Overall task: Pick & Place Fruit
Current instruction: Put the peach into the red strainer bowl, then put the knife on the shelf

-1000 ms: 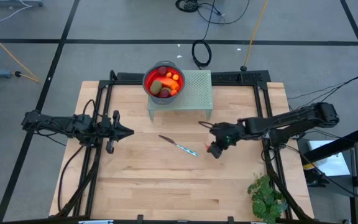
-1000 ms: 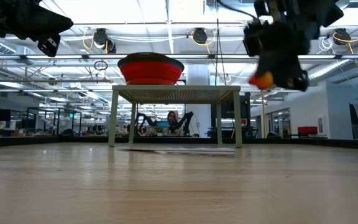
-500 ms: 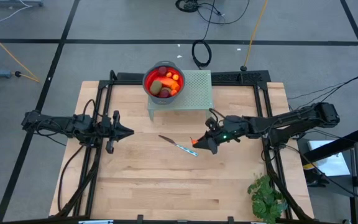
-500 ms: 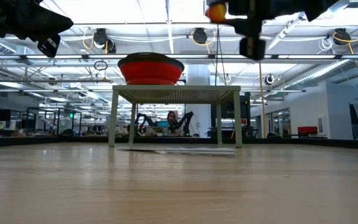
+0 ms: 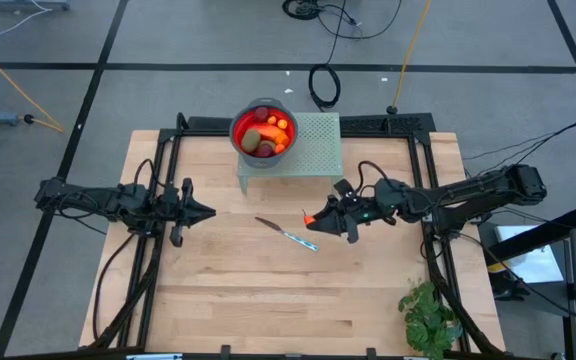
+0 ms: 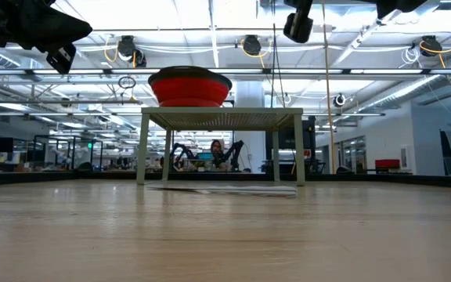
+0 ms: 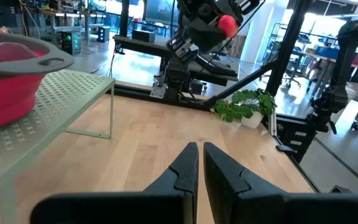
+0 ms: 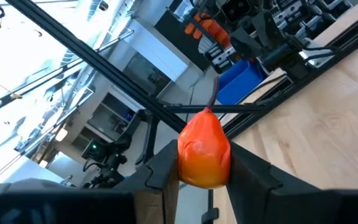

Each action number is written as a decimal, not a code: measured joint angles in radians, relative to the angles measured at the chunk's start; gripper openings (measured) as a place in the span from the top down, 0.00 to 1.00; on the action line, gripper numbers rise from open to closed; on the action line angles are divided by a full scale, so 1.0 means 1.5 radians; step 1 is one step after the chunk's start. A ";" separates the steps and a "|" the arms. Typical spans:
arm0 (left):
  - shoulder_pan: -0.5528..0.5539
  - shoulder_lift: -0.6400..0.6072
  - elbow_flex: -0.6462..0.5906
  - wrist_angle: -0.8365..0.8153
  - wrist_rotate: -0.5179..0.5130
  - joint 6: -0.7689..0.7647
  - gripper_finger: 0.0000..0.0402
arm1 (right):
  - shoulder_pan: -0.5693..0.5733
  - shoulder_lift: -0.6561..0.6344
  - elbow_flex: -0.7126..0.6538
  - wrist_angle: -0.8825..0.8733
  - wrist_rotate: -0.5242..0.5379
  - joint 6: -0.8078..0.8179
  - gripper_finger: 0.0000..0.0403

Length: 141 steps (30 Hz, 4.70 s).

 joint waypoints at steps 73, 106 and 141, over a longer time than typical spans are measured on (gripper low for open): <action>0.000 0.001 0.000 -0.072 -0.167 -0.033 0.94 | -0.330 0.302 0.428 -0.206 0.003 -0.748 0.75; 0.000 0.001 0.000 -0.072 -0.196 -0.034 0.94 | -0.352 0.357 0.429 -0.258 -0.051 -0.663 0.65; 0.000 0.001 0.000 -0.110 -0.196 -0.006 0.94 | -0.186 0.260 0.429 -0.375 0.023 -0.703 1.00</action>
